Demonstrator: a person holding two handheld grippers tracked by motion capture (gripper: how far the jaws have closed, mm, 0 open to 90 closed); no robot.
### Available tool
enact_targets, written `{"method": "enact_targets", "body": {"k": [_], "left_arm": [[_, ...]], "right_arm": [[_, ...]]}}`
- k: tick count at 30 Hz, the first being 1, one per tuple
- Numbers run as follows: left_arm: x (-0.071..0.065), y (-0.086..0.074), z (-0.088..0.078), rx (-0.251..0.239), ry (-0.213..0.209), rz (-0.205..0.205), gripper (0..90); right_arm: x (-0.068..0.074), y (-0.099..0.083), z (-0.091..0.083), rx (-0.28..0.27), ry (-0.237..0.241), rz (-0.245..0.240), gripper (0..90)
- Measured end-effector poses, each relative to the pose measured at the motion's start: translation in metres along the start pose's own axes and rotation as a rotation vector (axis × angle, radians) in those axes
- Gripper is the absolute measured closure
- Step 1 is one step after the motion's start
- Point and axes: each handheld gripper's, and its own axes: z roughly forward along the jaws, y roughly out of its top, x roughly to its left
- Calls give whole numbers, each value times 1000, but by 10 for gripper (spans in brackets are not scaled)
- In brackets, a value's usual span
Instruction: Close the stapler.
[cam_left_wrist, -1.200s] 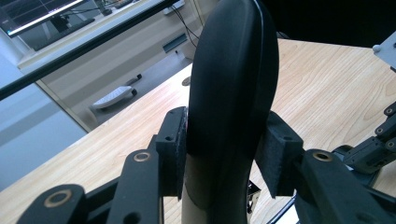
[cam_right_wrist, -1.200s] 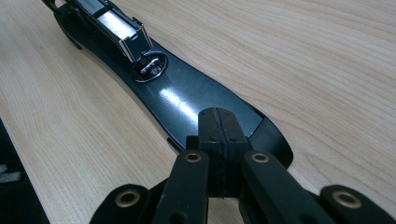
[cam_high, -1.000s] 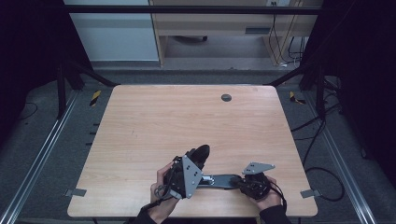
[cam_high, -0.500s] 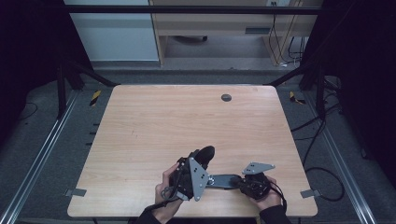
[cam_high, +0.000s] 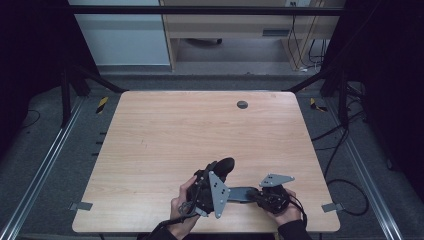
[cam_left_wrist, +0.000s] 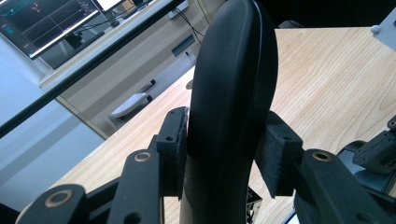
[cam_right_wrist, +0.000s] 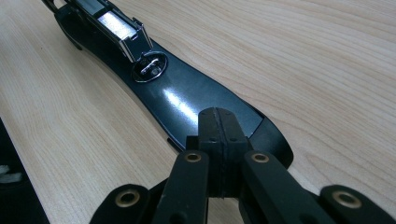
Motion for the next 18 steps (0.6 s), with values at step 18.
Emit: {"method": "enact_targets", "body": {"k": [18], "left_arm": [[-19,1,10,12,18,84,564]], "right_arm": [[0,0,0,-3,-2,-4,900]]}}
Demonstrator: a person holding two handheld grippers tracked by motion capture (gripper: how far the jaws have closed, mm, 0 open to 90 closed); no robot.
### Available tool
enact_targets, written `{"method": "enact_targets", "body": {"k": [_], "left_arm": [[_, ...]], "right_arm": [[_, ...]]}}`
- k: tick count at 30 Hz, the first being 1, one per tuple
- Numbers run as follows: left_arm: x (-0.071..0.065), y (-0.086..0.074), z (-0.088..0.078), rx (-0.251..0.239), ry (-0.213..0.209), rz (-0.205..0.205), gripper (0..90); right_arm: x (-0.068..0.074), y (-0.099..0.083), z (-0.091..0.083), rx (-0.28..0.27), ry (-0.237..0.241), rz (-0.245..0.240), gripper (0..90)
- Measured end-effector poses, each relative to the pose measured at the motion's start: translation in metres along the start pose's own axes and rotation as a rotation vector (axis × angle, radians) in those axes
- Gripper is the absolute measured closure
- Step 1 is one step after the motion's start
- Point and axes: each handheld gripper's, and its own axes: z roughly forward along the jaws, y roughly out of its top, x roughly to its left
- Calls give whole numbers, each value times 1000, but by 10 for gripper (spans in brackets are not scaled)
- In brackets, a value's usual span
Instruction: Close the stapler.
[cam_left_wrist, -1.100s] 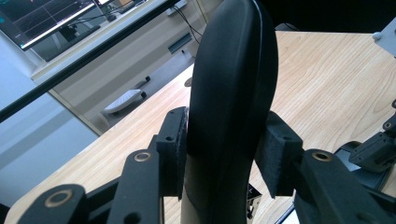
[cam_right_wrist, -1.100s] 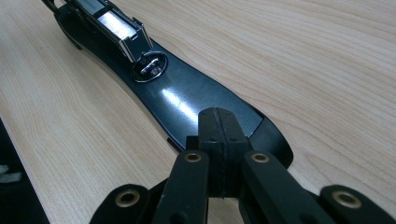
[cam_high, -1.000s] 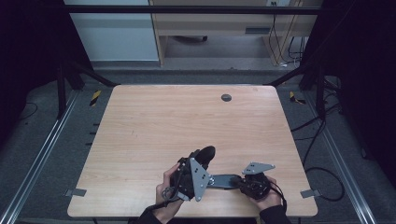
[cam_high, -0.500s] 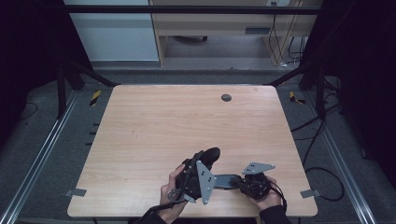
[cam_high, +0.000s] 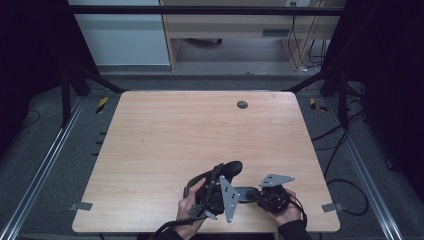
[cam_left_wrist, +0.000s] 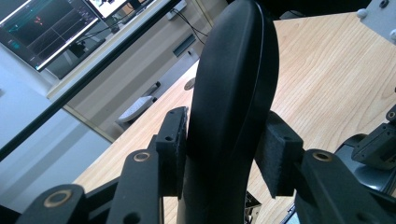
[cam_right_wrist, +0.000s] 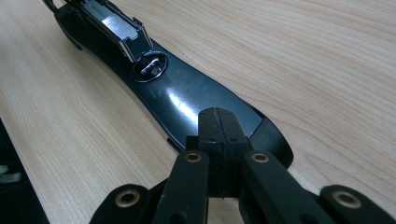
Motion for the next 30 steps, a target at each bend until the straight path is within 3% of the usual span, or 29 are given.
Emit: {"method": "enact_targets", "body": {"k": [30], "left_arm": [[-27,-1,13,15,19,108,557]], "right_arm": [[-3,-2,-3,1,-2,13,900]]}}
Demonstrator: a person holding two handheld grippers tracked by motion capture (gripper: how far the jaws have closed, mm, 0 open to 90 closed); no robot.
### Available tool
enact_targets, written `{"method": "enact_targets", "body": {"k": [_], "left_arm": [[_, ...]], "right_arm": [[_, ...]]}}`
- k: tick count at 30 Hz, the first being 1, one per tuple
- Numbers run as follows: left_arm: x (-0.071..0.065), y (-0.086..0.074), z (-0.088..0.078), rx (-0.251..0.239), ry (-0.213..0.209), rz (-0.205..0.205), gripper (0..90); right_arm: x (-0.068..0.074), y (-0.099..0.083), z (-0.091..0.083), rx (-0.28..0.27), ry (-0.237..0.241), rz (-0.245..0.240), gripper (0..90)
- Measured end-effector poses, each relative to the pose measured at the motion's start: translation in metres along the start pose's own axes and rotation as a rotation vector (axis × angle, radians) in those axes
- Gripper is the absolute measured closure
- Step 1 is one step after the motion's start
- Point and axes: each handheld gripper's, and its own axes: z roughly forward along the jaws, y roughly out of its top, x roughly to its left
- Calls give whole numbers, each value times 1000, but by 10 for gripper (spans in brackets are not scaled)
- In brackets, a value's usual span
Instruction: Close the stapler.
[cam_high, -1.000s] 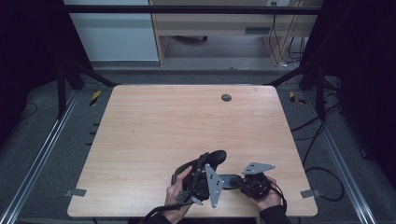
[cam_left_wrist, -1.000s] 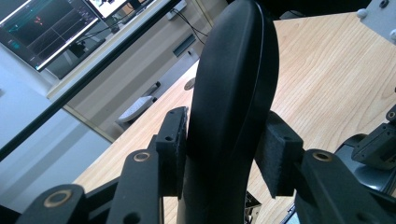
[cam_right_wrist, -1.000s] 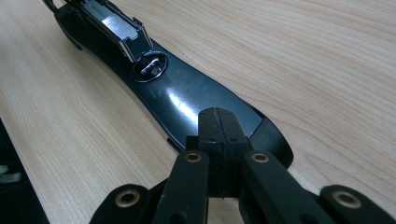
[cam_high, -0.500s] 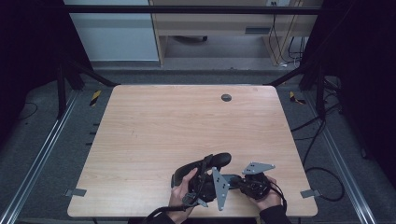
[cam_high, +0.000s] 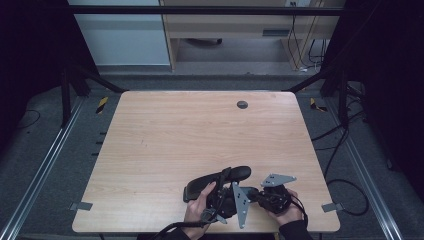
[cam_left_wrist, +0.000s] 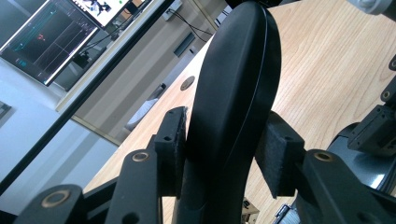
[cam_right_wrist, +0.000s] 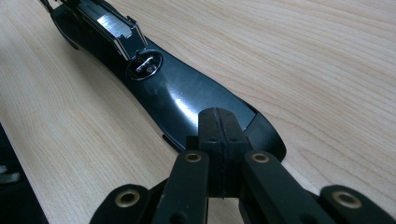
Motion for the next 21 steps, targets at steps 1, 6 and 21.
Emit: {"method": "enact_targets", "body": {"k": [1,6,21], "left_arm": [[-1,0,0,0,-1,4,556],[-6,0,3,6,1,23,554],[-16,0,7,16,5,70,551]], "right_arm": [[0,0,0,0,-2,0,900],[0,0,-1,1,-3,0,900],[-2,-1,-2,1,-8,4,900]]}}
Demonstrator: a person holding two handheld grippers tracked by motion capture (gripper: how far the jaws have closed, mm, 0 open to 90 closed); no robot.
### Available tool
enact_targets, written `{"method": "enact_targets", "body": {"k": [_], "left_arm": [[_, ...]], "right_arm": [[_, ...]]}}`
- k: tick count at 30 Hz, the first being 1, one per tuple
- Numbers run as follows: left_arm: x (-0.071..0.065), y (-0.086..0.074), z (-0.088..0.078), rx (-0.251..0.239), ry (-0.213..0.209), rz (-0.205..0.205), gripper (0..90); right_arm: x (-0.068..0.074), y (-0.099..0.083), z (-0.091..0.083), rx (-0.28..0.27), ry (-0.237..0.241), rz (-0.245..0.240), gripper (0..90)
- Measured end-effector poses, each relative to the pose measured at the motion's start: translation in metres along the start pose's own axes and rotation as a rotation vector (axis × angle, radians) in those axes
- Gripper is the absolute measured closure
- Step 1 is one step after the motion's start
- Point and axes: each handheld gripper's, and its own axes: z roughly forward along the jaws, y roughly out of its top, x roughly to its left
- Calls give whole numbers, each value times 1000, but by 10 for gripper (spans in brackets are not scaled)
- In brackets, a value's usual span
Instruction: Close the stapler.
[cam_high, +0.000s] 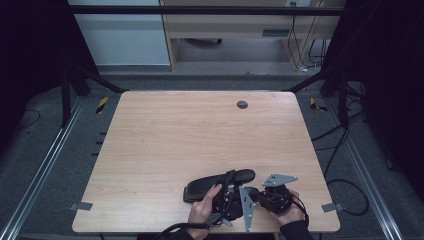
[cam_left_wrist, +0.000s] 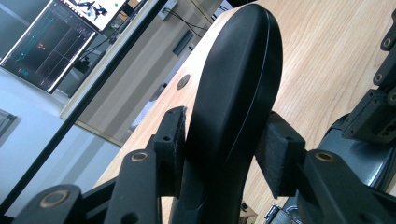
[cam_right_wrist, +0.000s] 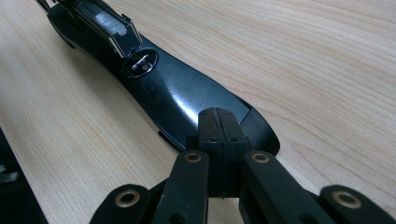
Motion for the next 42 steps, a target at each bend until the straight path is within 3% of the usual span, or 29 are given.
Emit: {"method": "enact_targets", "body": {"k": [18,36,42], "left_arm": [[-16,-1,6,12,4,63,546],[-27,-2,8,29,-11,114,536],[-31,-3,8,41,-13,148,532]], "right_arm": [[0,0,-2,7,2,4,900],[-11,-2,-15,-48,-39,44,900],[-13,-2,-16,-60,-51,48,900]]}}
